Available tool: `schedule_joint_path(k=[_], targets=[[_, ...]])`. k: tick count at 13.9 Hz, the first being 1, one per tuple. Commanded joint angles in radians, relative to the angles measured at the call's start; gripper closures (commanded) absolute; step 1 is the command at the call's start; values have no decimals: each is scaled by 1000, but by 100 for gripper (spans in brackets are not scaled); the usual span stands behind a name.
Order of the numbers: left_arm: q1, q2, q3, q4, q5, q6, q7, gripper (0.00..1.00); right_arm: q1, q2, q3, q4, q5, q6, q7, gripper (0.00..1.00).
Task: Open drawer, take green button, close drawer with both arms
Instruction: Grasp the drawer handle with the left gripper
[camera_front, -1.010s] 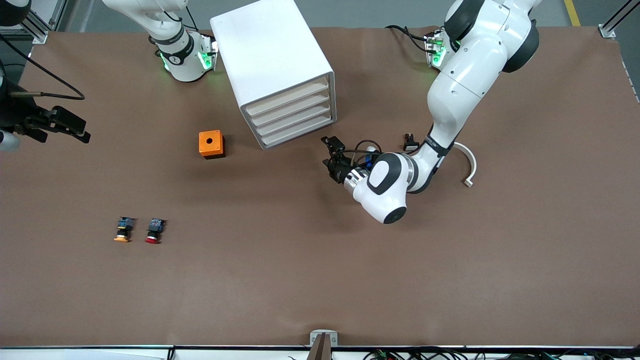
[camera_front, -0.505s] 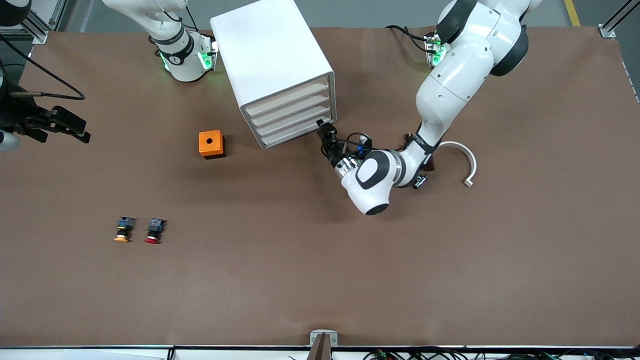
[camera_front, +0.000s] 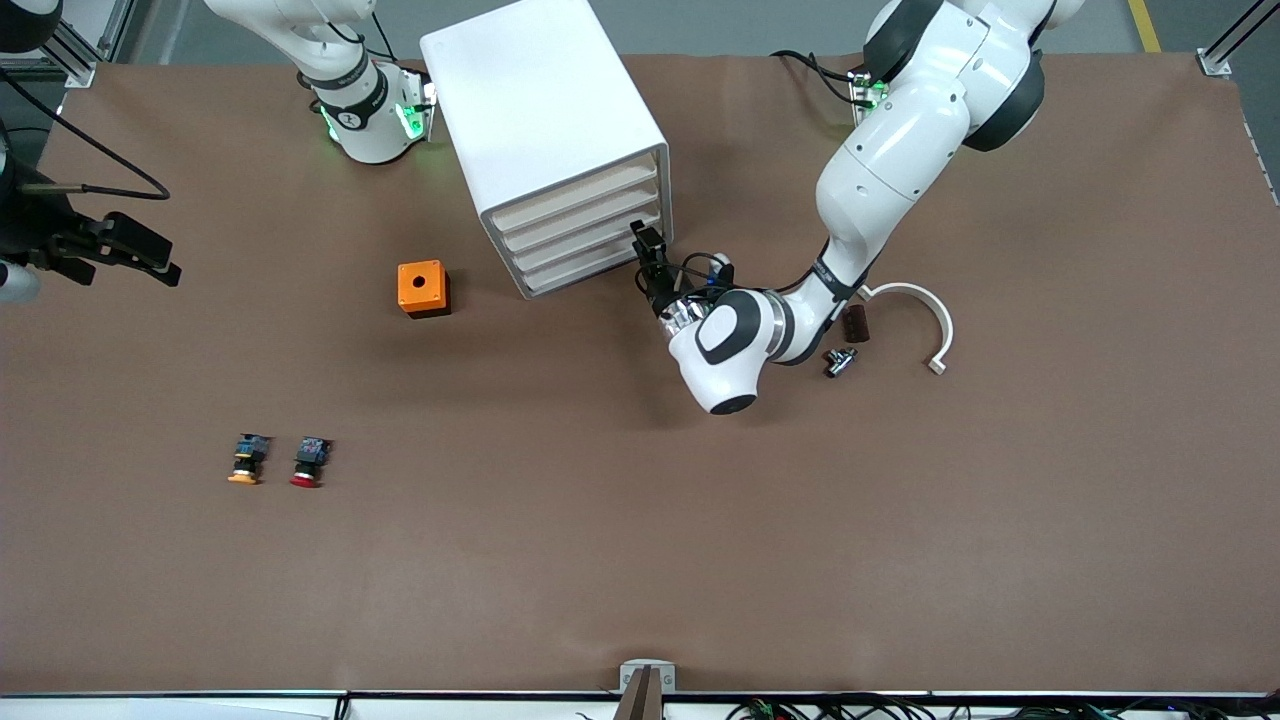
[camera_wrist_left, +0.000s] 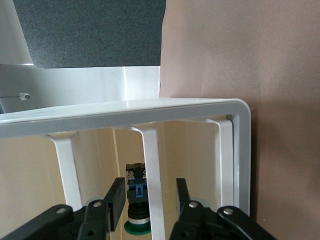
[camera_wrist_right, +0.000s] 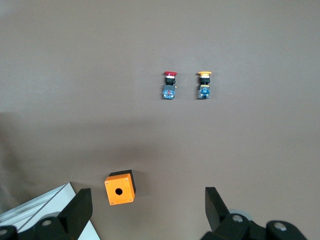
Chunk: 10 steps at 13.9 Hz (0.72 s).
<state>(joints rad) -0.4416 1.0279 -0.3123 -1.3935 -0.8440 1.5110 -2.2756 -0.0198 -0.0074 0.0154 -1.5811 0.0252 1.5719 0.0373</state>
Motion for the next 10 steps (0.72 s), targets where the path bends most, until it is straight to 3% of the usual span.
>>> schedule_joint_path(k=[1, 4, 10], targets=[[-28, 14, 1, 8, -17, -12, -18, 52, -14, -25, 6, -19, 15, -1, -13, 0], [-45, 24, 2, 5, -15, -12, -18, 55, -14, -25, 6, -19, 15, -1, -13, 0], [-60, 26, 2, 5, -15, -18, -16, 78, -14, -25, 6, -19, 15, -1, -13, 0]])
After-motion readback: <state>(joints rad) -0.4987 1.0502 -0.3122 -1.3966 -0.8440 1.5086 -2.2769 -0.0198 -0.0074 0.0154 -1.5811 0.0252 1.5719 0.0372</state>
